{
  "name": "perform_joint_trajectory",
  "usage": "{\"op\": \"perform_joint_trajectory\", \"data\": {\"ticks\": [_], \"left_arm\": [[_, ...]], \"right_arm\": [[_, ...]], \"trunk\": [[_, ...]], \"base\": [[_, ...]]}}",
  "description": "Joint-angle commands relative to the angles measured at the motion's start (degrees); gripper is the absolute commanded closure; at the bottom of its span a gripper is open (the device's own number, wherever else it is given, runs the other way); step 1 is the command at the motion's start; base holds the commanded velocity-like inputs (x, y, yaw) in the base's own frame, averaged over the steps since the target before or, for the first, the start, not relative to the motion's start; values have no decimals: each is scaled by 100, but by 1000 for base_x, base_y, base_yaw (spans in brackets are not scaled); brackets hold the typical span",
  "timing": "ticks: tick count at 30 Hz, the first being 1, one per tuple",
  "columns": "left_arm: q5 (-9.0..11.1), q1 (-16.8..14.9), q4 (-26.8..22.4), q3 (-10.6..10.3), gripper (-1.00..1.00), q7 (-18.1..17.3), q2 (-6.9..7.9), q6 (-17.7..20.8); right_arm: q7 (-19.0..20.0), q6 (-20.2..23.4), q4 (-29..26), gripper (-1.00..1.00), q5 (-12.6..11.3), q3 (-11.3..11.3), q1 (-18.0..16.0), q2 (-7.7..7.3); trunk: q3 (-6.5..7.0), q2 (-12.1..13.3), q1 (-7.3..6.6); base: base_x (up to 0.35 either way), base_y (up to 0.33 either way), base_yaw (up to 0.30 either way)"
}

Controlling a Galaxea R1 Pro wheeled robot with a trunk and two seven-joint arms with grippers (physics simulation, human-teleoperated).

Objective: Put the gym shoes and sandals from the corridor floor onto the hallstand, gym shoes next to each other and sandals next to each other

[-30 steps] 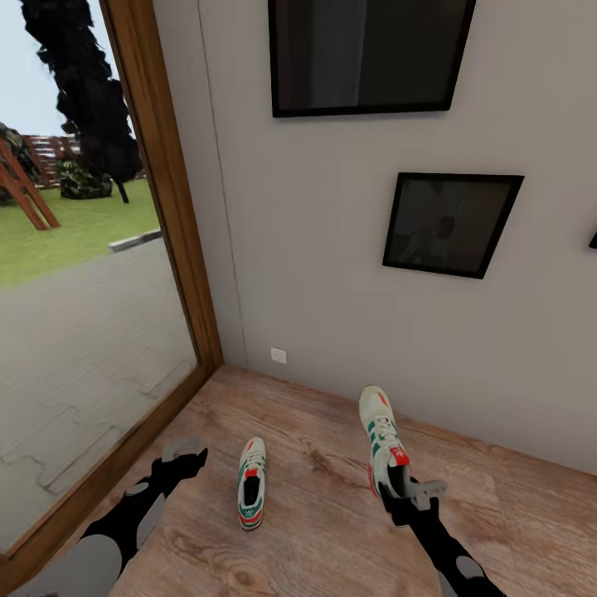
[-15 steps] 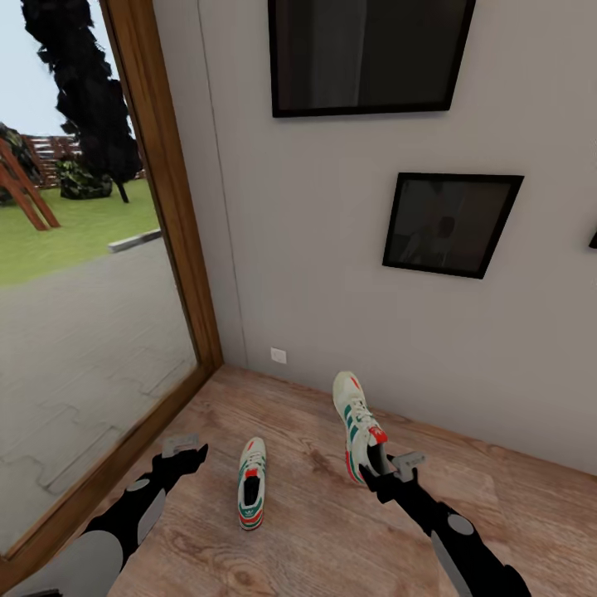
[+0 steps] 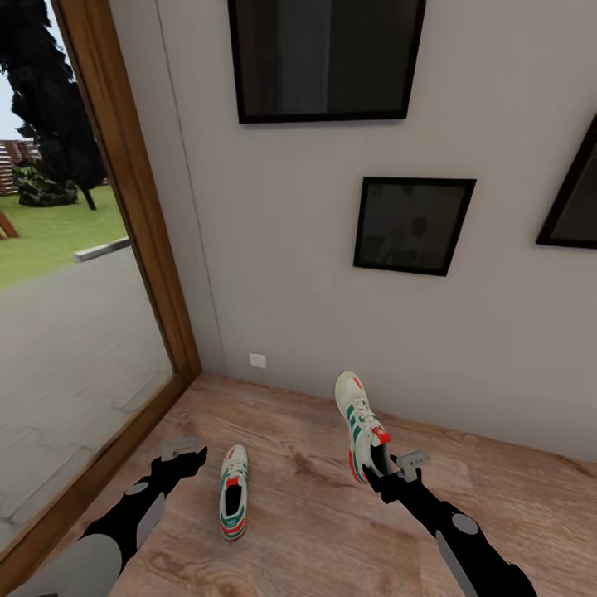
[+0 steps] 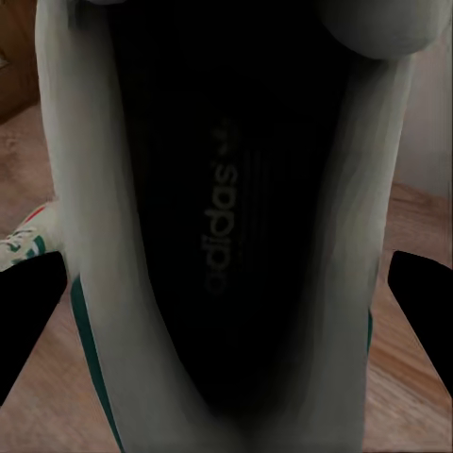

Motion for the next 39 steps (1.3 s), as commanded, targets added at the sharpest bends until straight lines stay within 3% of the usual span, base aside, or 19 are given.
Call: {"op": "perform_joint_trajectory", "data": {"ticks": [1,9,18,31,39], "left_arm": [[7,3,4,41,-100,-49,-1,-14],[0,12,7,13,-100,-49,17,-181],[0,9,7,10,-100,-51,19,-302],[8,-55,-12,24,-100,-49,7,-310],[3,-80,-14,27,-100,-41,-6,-302]], "right_arm": [[8,-14,7,100,-49,21,-5,-6],[10,-14,7,100,-49,26,-5,-6],[11,-8,5,100,-49,26,-5,-6],[15,14,-9,100,-61,19,-5,2],[22,486,-258,100,-82,12,-5,9]], "trunk": [[2,-2,-1],[48,-2,-1],[56,-2,-1],[-229,-523,284],[-464,-650,363]], "base": [[0,0,-225],[0,0,-211],[0,0,-31],[0,0,-1],[0,0,0]]}}
